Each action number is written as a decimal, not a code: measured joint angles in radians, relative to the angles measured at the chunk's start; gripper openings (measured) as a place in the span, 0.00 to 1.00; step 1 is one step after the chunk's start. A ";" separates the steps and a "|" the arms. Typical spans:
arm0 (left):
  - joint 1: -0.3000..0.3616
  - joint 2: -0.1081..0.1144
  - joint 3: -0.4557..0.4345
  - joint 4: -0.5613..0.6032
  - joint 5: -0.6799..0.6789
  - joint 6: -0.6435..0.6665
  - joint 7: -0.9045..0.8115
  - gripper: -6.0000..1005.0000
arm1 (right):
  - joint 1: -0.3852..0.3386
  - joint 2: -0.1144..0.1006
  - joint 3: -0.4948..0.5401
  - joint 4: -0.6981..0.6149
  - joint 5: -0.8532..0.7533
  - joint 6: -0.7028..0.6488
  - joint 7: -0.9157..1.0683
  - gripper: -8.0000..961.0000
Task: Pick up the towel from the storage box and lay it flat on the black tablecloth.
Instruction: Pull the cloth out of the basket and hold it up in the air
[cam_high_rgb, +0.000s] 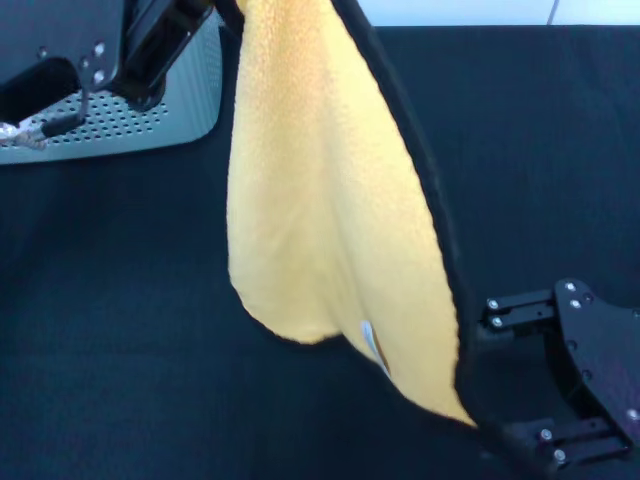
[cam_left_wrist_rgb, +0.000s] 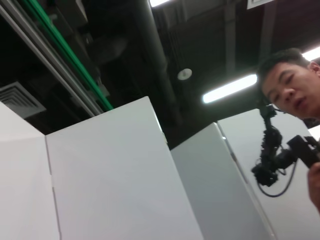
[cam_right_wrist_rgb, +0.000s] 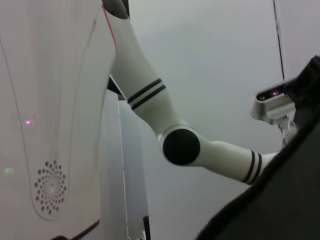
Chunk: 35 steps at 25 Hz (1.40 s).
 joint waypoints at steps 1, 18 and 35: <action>-0.001 -0.002 0.000 0.000 0.000 -0.008 0.002 0.02 | -0.001 0.000 -0.004 0.001 0.000 0.008 0.000 0.61; -0.007 -0.027 -0.001 -0.001 0.003 -0.042 0.025 0.02 | -0.002 0.004 -0.011 0.015 0.013 0.045 -0.010 0.61; -0.004 -0.032 -0.001 -0.022 0.003 -0.041 0.042 0.02 | -0.031 -0.002 0.031 0.015 0.094 0.110 0.002 0.60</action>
